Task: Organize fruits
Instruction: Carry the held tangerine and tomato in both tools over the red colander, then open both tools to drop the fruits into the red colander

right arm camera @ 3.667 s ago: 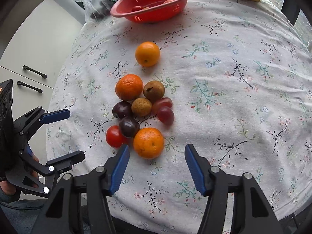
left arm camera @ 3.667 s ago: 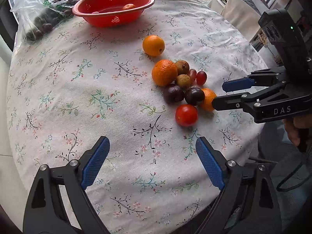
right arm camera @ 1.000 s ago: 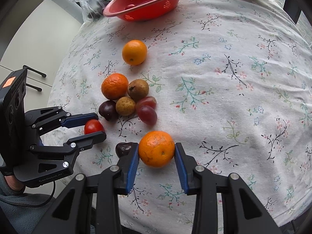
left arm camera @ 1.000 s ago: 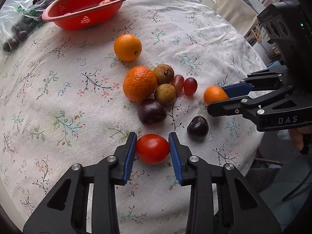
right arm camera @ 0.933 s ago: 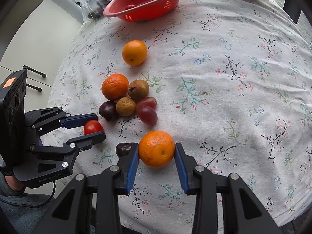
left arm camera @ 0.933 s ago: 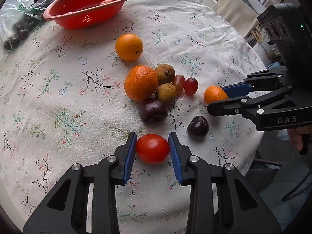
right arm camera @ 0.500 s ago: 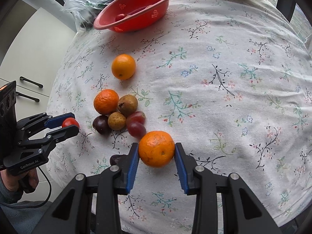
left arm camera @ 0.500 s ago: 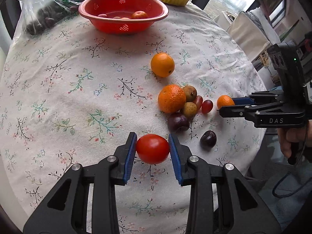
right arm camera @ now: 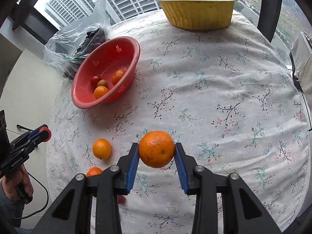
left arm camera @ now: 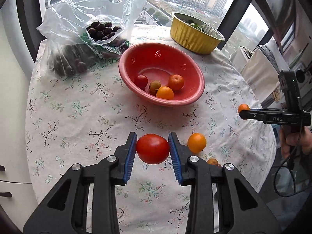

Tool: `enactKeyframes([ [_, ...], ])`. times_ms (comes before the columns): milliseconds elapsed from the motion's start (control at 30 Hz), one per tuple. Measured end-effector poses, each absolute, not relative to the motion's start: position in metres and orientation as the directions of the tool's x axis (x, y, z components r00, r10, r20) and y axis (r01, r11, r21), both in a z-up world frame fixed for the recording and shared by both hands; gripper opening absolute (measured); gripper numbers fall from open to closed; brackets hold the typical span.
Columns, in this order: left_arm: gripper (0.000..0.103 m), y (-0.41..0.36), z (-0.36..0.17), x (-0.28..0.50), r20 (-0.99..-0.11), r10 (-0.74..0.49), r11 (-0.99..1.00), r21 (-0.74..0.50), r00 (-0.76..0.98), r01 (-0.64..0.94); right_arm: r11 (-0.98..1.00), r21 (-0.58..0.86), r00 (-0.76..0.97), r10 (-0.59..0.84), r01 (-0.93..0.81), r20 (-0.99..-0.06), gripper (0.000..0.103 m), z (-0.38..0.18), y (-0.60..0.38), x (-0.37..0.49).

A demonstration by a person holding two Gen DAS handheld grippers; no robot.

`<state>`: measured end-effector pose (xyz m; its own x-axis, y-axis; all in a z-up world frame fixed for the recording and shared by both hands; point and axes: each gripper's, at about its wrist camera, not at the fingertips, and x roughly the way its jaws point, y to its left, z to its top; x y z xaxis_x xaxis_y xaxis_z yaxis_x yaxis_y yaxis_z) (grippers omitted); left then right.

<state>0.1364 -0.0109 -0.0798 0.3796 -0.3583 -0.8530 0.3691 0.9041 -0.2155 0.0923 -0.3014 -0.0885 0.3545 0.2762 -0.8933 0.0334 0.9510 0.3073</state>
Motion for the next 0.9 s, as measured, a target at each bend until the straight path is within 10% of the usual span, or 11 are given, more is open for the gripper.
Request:
enactKeyframes([
  [900,0.032,-0.11,-0.14,0.281,-0.897,-0.309,0.889,-0.155,0.315,0.431,0.934,0.314,0.304,0.353,-0.172,-0.885,0.039,-0.098,-0.205,0.266],
])
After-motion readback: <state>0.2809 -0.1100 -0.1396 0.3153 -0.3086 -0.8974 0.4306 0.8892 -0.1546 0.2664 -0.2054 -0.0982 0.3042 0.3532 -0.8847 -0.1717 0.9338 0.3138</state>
